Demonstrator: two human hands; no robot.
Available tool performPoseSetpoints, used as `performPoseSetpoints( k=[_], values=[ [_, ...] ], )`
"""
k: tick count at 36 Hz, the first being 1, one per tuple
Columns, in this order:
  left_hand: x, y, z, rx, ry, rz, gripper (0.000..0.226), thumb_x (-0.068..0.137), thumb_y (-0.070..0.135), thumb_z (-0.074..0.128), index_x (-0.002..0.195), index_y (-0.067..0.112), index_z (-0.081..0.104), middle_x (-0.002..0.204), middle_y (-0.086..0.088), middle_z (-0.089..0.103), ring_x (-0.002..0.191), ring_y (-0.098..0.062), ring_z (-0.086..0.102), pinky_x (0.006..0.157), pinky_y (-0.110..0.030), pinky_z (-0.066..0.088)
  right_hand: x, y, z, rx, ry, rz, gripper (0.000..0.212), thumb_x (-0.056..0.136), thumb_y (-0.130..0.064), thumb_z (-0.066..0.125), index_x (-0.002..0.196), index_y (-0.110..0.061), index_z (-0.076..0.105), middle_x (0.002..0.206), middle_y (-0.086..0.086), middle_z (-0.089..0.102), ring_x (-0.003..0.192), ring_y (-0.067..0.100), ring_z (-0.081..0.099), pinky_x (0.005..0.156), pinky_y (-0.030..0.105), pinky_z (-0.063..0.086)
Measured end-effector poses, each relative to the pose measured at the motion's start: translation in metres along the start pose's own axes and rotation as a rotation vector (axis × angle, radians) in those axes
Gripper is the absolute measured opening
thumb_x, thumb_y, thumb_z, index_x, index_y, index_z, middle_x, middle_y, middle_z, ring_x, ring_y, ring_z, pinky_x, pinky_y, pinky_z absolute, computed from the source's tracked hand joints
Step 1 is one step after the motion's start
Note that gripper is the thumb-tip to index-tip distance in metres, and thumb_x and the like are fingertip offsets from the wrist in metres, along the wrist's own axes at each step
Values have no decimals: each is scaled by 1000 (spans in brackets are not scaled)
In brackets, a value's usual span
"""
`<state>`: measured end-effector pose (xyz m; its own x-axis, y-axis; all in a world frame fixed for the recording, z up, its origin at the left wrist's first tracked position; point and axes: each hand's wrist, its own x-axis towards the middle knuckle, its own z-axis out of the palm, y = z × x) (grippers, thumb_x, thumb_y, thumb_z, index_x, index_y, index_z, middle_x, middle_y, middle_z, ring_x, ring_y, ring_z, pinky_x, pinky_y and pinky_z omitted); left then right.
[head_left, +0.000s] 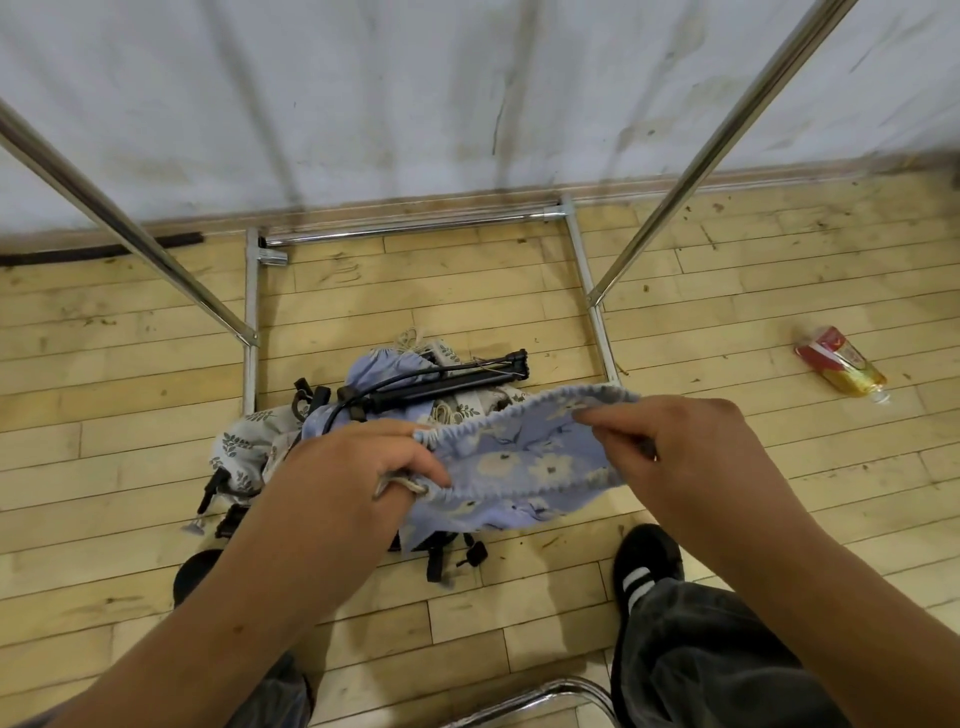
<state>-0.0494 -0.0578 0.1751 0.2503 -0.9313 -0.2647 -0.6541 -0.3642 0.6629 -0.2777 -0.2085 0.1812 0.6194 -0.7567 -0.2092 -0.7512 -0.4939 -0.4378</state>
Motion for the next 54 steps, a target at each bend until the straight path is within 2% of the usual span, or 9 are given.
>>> performPoseSetpoints(
  k=[5, 10, 16, 21, 25, 34, 41, 47, 54],
  values=[
    [0, 0, -4, 2, 7, 32, 51, 87, 7, 71, 76, 57, 66, 102, 47, 54, 90, 30, 49, 72, 3, 37, 1, -1, 0, -28, -52, -41, 27, 98, -27, 65, 115, -44, 77, 82, -13, 75, 59, -2, 56, 55, 4, 41],
    [-1, -1, -5, 5, 0, 23, 50, 89, 8, 70, 77, 56, 68, 105, 47, 52, 93, 31, 47, 74, 2, 37, 2, -2, 2, 7, -86, -46, 29, 98, -20, 66, 114, -39, 78, 84, -15, 72, 65, -20, 52, 71, -5, 37],
    [0, -8, -4, 23, -30, 38, 55, 88, 8, 72, 73, 61, 64, 104, 51, 50, 109, 32, 42, 83, 3, 33, 3, -3, 4, 31, -78, -14, 31, 94, -22, 72, 120, -38, 76, 73, -25, 54, 61, -12, 51, 67, -4, 38],
    [-1, -9, -2, 20, -57, 60, 59, 89, 5, 71, 75, 62, 61, 106, 53, 45, 110, 38, 34, 87, 7, 29, 2, 1, 10, 34, -85, -47, 43, 86, -18, 80, 126, -33, 73, 75, -19, 62, 71, -8, 56, 69, 4, 34],
    [-3, -10, 0, 45, -101, 69, 49, 93, 15, 68, 80, 62, 61, 112, 47, 50, 109, 35, 38, 96, -2, 34, 2, 2, 14, 49, -144, -63, 50, 86, -10, 79, 129, -34, 70, 89, -22, 59, 79, -8, 54, 72, 4, 35],
    [-9, -10, -6, 17, -161, -5, 18, 99, 28, 59, 103, 39, 72, 94, 23, 66, 93, 8, 56, 78, -8, 42, 10, -6, 29, 25, -231, -117, 47, 91, -15, 73, 133, -35, 67, 114, -16, 65, 95, 2, 57, 78, 1, 34],
    [-14, -26, -11, 27, -141, -136, 21, 104, 32, 53, 106, 36, 73, 96, 17, 66, 79, -4, 60, 69, -14, 44, 24, -16, 39, 60, -225, -86, 38, 94, -32, 66, 130, -45, 61, 107, -26, 59, 98, -14, 56, 77, 0, 40],
    [-30, -40, -25, 66, -197, -195, 25, 107, 30, 48, 112, 36, 72, 109, 13, 68, 93, -7, 61, 85, -29, 50, 36, -41, 50, 100, -105, -94, 31, 92, -39, 59, 121, -36, 68, 109, -20, 60, 98, -6, 60, 85, 24, 55],
    [-51, -58, -39, 61, -215, -223, 20, 107, 30, 49, 108, 37, 68, 103, 8, 67, 85, -11, 60, 83, -34, 53, 67, -81, 46, 266, 19, 16, 13, 99, -24, 64, 104, -34, 72, 101, -22, 65, 89, -5, 64, 68, 11, 45]
  ],
)
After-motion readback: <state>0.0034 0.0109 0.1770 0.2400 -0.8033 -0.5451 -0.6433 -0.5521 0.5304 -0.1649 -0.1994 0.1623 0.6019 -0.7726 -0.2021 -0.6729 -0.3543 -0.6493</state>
